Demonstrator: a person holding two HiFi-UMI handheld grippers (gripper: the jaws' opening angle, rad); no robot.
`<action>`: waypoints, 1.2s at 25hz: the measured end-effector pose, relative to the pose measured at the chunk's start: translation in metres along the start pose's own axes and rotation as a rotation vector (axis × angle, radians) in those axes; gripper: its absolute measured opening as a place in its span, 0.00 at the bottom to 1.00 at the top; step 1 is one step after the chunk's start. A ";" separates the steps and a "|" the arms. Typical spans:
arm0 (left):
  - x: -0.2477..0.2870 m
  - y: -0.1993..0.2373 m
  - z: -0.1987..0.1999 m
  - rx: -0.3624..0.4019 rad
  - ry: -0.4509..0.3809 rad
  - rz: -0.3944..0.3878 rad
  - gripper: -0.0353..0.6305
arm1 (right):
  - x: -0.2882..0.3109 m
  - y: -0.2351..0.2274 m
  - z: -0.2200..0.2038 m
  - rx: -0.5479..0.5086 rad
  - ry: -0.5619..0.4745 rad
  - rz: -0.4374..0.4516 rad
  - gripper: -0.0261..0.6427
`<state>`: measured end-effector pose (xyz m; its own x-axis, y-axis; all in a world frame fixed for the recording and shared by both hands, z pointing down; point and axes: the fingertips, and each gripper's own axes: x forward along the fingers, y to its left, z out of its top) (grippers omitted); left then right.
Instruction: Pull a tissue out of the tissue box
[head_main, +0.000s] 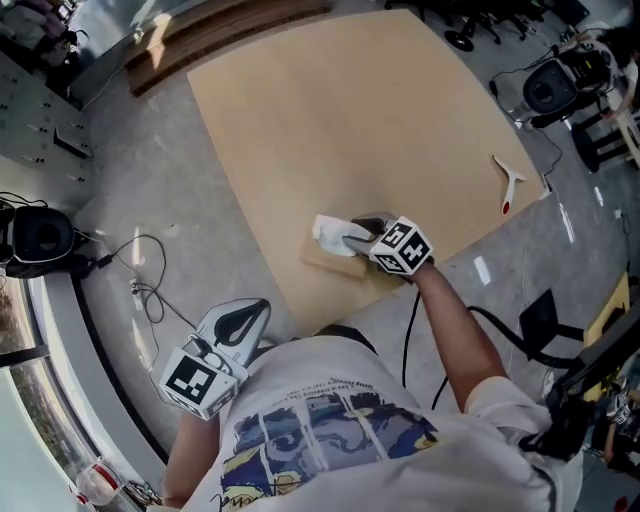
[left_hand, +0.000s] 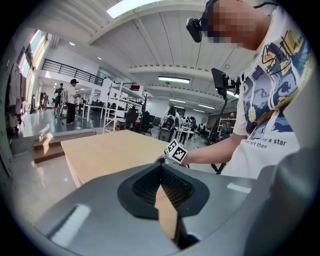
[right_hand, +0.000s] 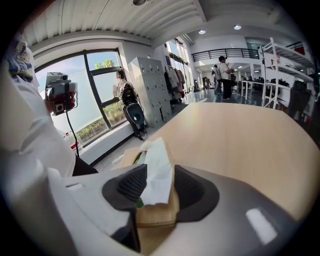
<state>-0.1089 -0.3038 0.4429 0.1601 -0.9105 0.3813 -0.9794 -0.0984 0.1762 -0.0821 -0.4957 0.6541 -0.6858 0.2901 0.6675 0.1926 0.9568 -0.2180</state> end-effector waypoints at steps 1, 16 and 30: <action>0.000 0.001 0.001 0.000 0.002 0.001 0.06 | 0.000 0.000 0.000 -0.004 0.001 -0.004 0.29; -0.005 0.004 0.004 0.030 -0.005 -0.043 0.06 | -0.010 0.014 0.011 -0.096 -0.013 -0.123 0.04; -0.060 0.018 0.000 0.049 -0.042 -0.101 0.06 | -0.026 0.040 0.044 -0.129 -0.030 -0.292 0.04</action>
<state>-0.1363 -0.2508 0.4229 0.2542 -0.9109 0.3249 -0.9635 -0.2094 0.1668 -0.0869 -0.4660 0.5967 -0.7453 0.0044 0.6667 0.0709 0.9948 0.0727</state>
